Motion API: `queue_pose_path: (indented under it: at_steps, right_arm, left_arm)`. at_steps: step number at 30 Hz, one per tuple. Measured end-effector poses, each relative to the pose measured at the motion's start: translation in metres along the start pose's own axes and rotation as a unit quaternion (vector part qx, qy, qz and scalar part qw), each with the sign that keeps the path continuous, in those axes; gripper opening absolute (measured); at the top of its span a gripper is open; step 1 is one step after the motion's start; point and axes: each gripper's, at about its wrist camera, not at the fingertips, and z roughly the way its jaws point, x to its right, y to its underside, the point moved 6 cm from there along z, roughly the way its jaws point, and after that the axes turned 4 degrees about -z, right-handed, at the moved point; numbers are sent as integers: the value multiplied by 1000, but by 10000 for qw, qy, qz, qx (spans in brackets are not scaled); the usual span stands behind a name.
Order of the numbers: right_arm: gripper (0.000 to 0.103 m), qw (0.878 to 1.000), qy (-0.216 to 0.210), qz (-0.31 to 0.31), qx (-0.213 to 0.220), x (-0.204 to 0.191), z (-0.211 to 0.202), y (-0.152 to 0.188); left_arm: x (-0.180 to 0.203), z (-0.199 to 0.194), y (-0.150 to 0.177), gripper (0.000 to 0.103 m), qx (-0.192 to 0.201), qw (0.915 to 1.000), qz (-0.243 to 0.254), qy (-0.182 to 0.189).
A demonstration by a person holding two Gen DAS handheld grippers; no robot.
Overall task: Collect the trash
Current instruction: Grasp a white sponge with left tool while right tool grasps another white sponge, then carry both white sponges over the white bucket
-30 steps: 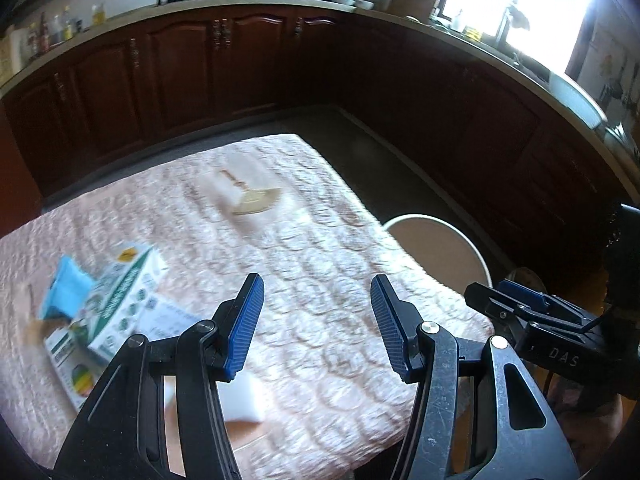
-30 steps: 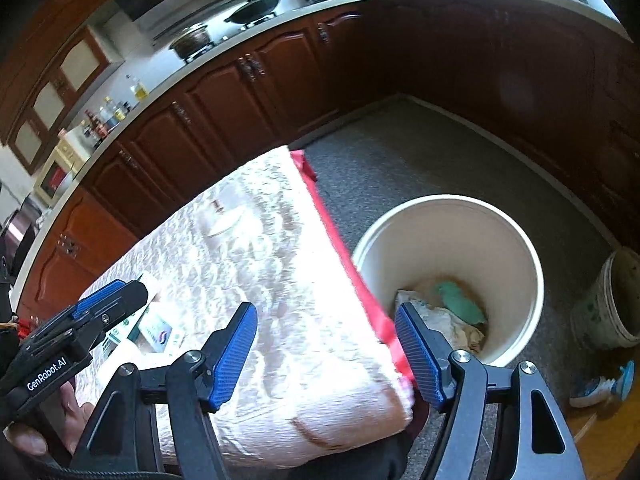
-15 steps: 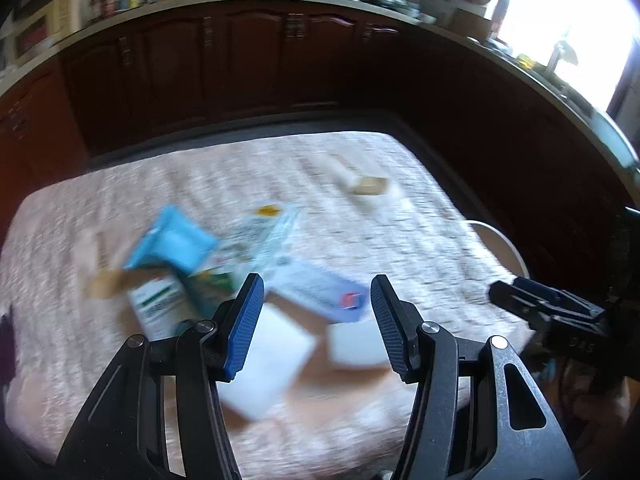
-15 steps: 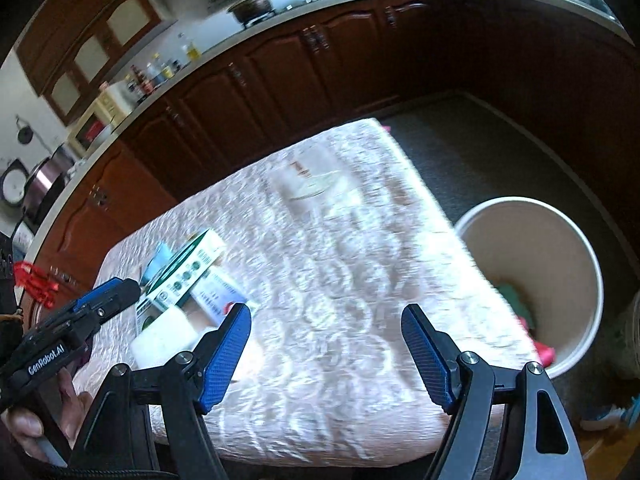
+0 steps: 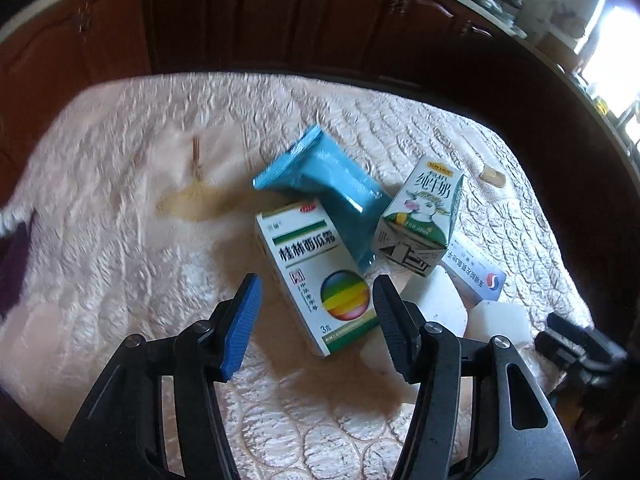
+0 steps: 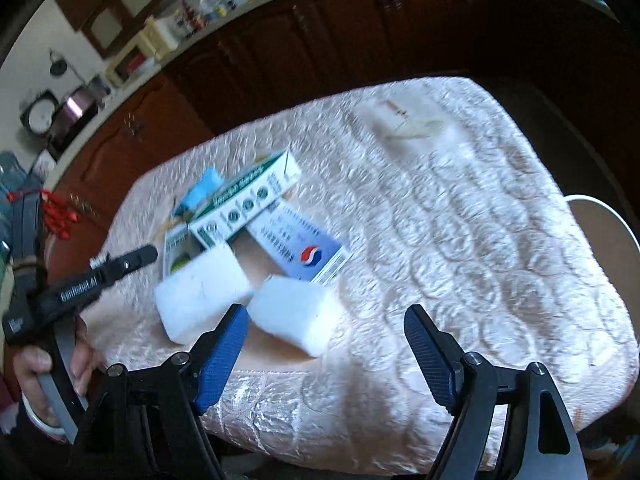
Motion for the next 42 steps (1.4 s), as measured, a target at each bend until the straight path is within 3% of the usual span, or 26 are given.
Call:
queue_pose_path:
  at_steps: [13,16,24,26,31,34,36,39,42]
  right_arm:
    - [77,9994,-221,44,-248,-7,44,1]
    - [49,9983,-534,98,-198,-12,48,2]
    - [43,9982,-528,168,209,4,12,-3]
    - [43,9975,-508,328,356,15,-1,-6]
    - [43,9955,-519,601,513,34,-19,-6]
    - [43,9946,-560,664,561,36,-23,-5]
    - [43,9944,-578,660,590,34,-26,-3]
    - [43,9942,-604,634,629,34,-29,-3]
    - [43,9937,-624,629,693,35,-35,-3]
  left_arm:
    - [31,2,21,57,-254,9965,697,375]
    - [36,4,22,57,-320,9953,796,439]
    - [69,16,34,58,-525,9880,1373,464]
    - [78,23,39,58,-659,9851,1557,327]
    - [88,27,43,57,-573,9814,1830,37]
    - [90,26,46,49,-535,9781,2013,5]
    - [85,20,44,35,-499,9809,1880,99]
    - [77,5,37,29,-468,9857,1583,348]
    - [79,-6,34,27,-292,9852,1648,359]
